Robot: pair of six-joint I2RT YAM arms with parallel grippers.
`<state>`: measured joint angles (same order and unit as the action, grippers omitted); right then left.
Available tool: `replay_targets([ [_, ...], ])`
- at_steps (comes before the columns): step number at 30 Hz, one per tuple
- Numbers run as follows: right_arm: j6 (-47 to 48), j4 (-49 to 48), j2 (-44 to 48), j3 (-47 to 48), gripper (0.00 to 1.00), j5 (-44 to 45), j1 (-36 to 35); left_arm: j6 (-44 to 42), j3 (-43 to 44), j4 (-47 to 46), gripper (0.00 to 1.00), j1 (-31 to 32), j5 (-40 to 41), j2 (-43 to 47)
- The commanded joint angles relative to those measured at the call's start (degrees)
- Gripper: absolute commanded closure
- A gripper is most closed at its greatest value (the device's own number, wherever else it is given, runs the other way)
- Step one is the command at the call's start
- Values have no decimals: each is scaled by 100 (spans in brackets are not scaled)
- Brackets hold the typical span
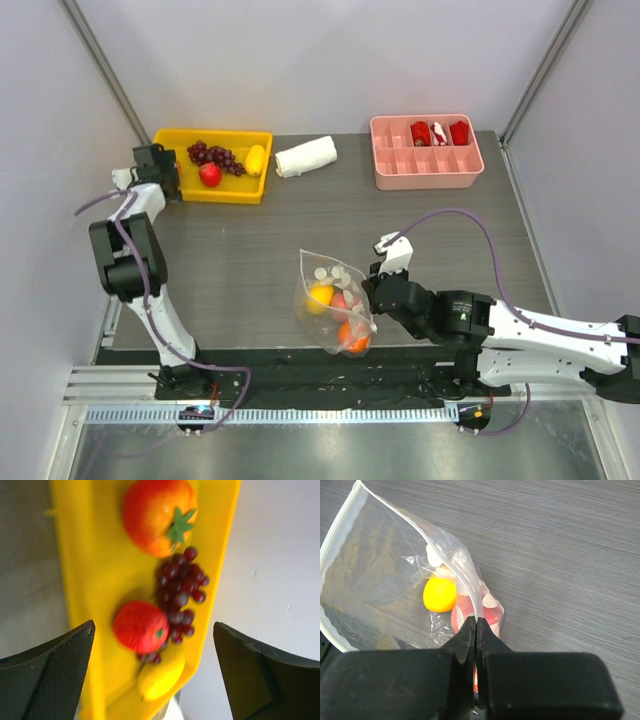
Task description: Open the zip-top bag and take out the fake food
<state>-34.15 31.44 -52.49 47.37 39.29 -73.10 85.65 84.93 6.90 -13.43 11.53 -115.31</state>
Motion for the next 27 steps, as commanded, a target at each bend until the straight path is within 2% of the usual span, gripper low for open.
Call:
replay_targets([
  [1, 101, -200, 169, 299, 98, 123, -2, -46, -1397, -3, 4, 120, -801, 1526],
  [5, 198, -331, 169, 325, 99, 149, -2, -740, -2286, -128, 11, 884, -1118, 2687],
  [8, 207, -358, 134, 386, 99, 185, -3, -1066, -3085, -232, 13, 1859, -1198, 3723],
  [9, 207, -384, 142, 387, 99, 193, 6, -1128, -3253, -302, 16, 2358, -875, 3987],
  [11, 216, -419, 151, 369, 99, 132, -2, -1304, -3708, -355, 23, 2887, -496, 4813],
  [12, 207, -411, 151, 360, 99, 132, 6, -1583, -3833, -364, 27, 3473, -241, 5059],
  [13, 207, -428, 160, 317, 99, 123, 6, -1760, -3947, -399, 27, 3775, 170, 5523],
  [14, 207, -437, 160, 290, 99, 114, 6, -1962, -4088, -478, 27, 3995, 183, 5684],
  [15, 216, -446, 160, 272, 99, 105, -2, -2556, -4167, -600, 27, 4432, 148, 5843],
  [18, 225, -481, 151, 263, 99, 88, 6, -3263, -4239, -725, 27, 5049, -299, 6142],
  [19, 233, -481, 151, 272, 99, 97, -2, -3334, -4265, -716, 27, 5148, -709, 6186],
  [23, 304, -490, 108, 342, 99, 70, -2, -3484, -4309, -751, 42, 5684, -1618, 6318],
  [25, 339, -507, 81, 395, 99, 18, 6, -3581, -4178, -742, 46, 6175, -1593, 6389],
  [27, 348, -516, 81, 430, 98, -44, -2, -3590, -4037, -725, 54, 6659, -1242, 6320],
])
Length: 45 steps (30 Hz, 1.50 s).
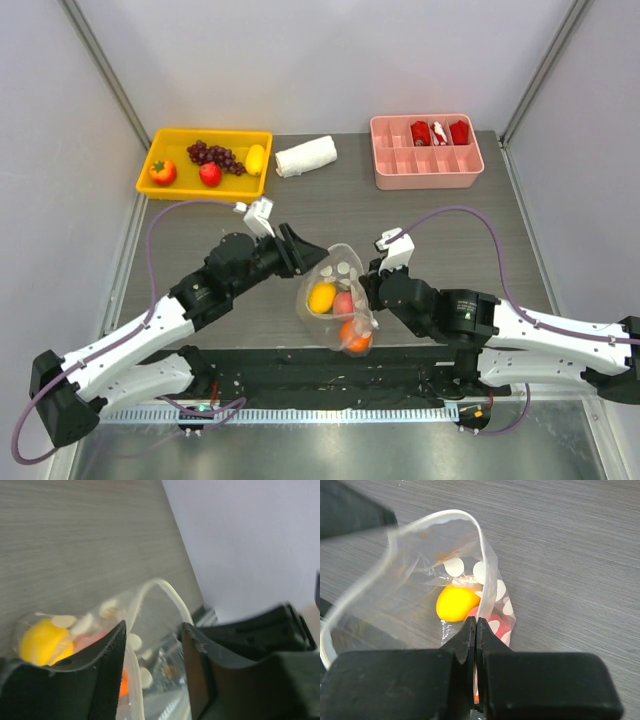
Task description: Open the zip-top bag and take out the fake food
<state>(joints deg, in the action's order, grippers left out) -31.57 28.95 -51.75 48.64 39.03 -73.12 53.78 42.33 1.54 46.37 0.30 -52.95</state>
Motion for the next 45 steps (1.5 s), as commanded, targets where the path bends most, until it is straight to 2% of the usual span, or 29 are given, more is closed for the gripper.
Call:
replay_targets([
  [1, 99, -284, -2, 312, 98, -26, 0, -482, 441, -181, 55, 811, -91, 5],
  [5, 143, -302, -63, 400, 99, -18, 9, -710, 900, 57, 63, 1470, 469, -418],
  [8, 116, -267, -38, 427, 99, -35, 8, -650, 892, 5, 65, 1638, 910, -374],
  [11, 64, -206, 59, 453, 99, -27, 0, -388, 751, -258, 68, 1665, 937, -426],
  [14, 2, -162, 147, 506, 99, 26, 0, 122, 934, 468, 77, 1691, 1252, -751],
  [15, -7, -162, 199, 532, 99, 26, 0, 263, 953, 905, 79, 1726, 1436, -822],
  [16, -16, -170, 217, 558, 98, 9, 0, 343, 944, 1014, 80, 1770, 1786, -962],
  [18, -51, -188, 252, 585, 99, -61, 0, 623, 935, 1355, 83, 1788, 1974, -1103],
  [20, -68, -249, 270, 594, 99, -158, 0, 765, 935, 1445, 87, 1805, 2106, -1252],
  [24, -138, -267, 270, 620, 99, -290, 8, 897, 944, 1603, 87, 1954, 2378, -1402],
  [27, -200, -285, 253, 603, 99, -413, 0, 793, 1040, 1832, 73, 2200, 2739, -1665],
  [28, -218, -302, 244, 585, 99, -422, 0, 688, 1128, 1867, 66, 2262, 2774, -1753],
  [35, -446, -425, 218, 269, 99, -606, 0, 563, 1261, 1771, 55, 2324, 2800, -2737],
  [36, -472, -417, 209, 251, 98, -624, 8, 598, 1191, 1492, 52, 2324, 2870, -2782],
  [37, -499, -416, 218, 242, 99, -676, 0, 668, 1077, 1324, 43, 2315, 2906, -2852],
  [40, -604, -425, 226, 233, 99, -791, 0, 984, 637, 603, 25, 2324, 2994, -2905],
  [45, -771, -592, 104, 216, 99, -1274, 0, 1327, 444, 41, 17, 2315, 2871, -3239],
])
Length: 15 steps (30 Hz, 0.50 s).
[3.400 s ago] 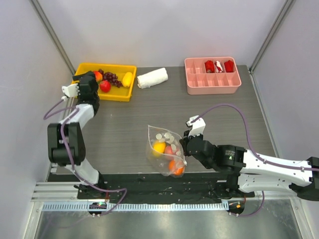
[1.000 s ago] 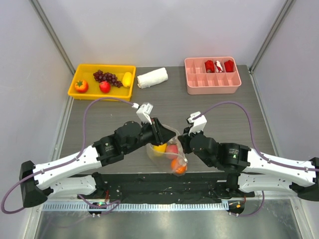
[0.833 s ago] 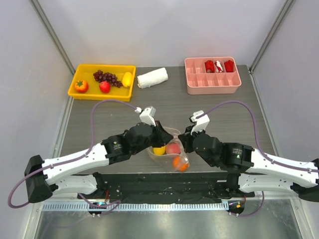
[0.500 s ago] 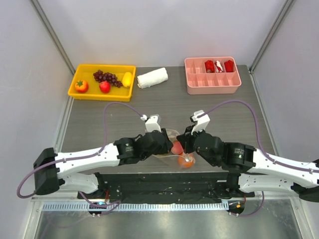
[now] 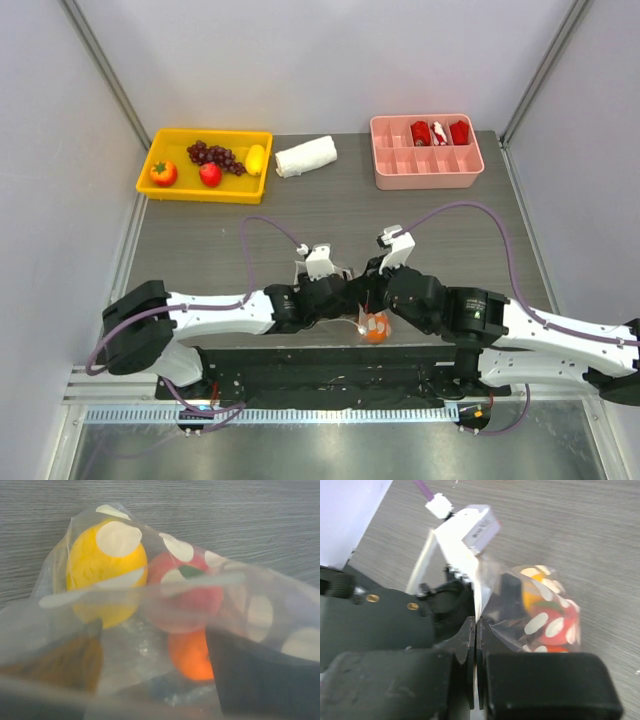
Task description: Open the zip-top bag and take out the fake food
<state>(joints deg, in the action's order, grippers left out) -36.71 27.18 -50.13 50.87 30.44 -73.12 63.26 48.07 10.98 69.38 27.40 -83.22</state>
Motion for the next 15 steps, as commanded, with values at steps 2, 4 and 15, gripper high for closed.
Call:
replay_targets([
  [2, -354, -617, -155, -42, 99, -652, 0, 502, -263, -1361, 16, 22, 21, -326],
  [4, -486, -879, -260, -42, 98, -1100, 0, 695, -369, -1458, 18, 22, 3, -361],
  [15, -566, -1206, -603, -7, 99, -1629, 0, 766, -1326, -2407, 38, 110, -252, 341],
])
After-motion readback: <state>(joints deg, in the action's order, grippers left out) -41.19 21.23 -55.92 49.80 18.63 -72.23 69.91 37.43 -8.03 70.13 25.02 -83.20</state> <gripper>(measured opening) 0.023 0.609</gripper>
